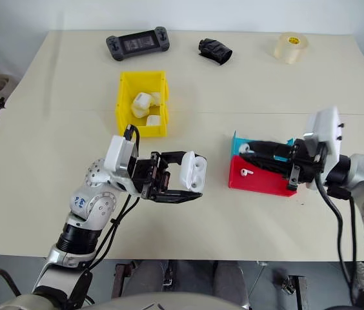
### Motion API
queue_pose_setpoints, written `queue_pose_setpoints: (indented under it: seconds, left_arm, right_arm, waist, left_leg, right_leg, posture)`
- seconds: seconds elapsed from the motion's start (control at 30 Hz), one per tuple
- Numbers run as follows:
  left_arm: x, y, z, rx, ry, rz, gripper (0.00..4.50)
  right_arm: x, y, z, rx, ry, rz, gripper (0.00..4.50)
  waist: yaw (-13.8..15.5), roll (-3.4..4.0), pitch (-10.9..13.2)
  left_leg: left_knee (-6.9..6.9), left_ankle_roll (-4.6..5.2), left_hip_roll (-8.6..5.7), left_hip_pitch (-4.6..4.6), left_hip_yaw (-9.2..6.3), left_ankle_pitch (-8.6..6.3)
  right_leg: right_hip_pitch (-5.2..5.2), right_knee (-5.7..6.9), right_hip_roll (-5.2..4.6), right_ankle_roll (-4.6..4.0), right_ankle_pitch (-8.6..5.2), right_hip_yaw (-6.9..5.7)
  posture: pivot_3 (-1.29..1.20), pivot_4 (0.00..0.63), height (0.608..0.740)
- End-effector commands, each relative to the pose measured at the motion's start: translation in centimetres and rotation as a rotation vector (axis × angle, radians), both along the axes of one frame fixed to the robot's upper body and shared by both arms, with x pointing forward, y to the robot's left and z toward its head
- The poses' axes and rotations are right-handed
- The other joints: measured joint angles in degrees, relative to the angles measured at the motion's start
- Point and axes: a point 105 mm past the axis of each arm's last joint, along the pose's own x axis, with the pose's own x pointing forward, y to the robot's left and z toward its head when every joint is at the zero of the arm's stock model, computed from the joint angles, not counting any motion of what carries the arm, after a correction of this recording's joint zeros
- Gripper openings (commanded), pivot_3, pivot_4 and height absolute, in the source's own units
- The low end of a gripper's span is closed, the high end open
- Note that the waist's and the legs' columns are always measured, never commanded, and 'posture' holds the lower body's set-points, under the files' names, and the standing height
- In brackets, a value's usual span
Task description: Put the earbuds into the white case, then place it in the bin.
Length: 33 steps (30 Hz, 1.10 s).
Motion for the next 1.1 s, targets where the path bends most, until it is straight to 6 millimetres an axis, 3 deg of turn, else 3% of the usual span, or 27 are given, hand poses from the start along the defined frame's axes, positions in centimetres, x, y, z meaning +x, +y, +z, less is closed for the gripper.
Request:
queue_pose_setpoints:
  seconds: [0.03, 0.17, 0.3, 0.67, 1.1]
  left_arm:
    - [0.3, 0.2, 1.3, -0.044, 0.001, -0.017, 2.80]
    - [0.6, 0.1, 1.5, -0.033, 0.016, -0.046, 2.80]
    - [0.6, -0.1, 1.6, -0.023, 0.027, -0.073, 2.80]
    - [0.4, -0.3, 2.1, -0.025, 0.049, -0.113, 2.80]
    - [0.4, -0.1, 2.9, -0.047, 0.043, -0.118, 2.80]
  right_arm:
    - [-1.3, 1.1, 2.2, 0.149, -0.075, -0.014, 0.56]
    - [-1.9, 2.7, 2.7, 0.342, -0.070, -0.017, 0.56]
    - [-2.3, 3.9, 2.2, 0.379, -0.060, -0.010, 0.56]
    - [-3.4, 6.0, 1.4, 0.385, -0.055, 0.064, 0.56]
    - [-2.9, 6.2, -0.8, 0.327, -0.064, 0.043, 0.56]
  waist:
    - [0.01, 0.02, 0.01]
    - [-0.01, 0.00, -0.01]
    - [-0.21, 0.01, 0.00]
    - [-0.19, 0.01, 0.00]
    - [-0.22, 0.01, 0.00]
  left_leg:
    - [0.00, 0.00, -0.05, -0.01, 0.02, 0.00]
    - [-0.02, 0.02, -0.12, -0.01, 0.00, -0.01]
    - [-0.04, 0.01, -0.19, -0.01, 0.04, 0.00]
    - [-0.04, 0.02, -0.17, 0.01, 0.06, 0.00]
    - [-0.04, 0.02, -0.18, 0.02, 0.06, -0.01]
  right_leg:
    - [-0.03, 0.02, -0.04, 0.00, 0.00, 0.02]
    - [-0.02, 0.03, -0.05, 0.05, 0.02, 0.05]
    - [-0.11, 0.14, -0.01, 0.04, 0.02, 0.09]
    - [-0.15, 0.23, 0.02, 0.03, 0.01, 0.18]
    - [-0.16, 0.23, 0.03, 0.02, 0.01, 0.19]
  posture:
    - [0.00, 0.150, 0.740]
    - [0.00, 0.150, 0.740]
    - [0.00, 0.150, 0.740]
    - [0.00, 0.150, 0.740]
    - [0.00, 0.150, 0.740]
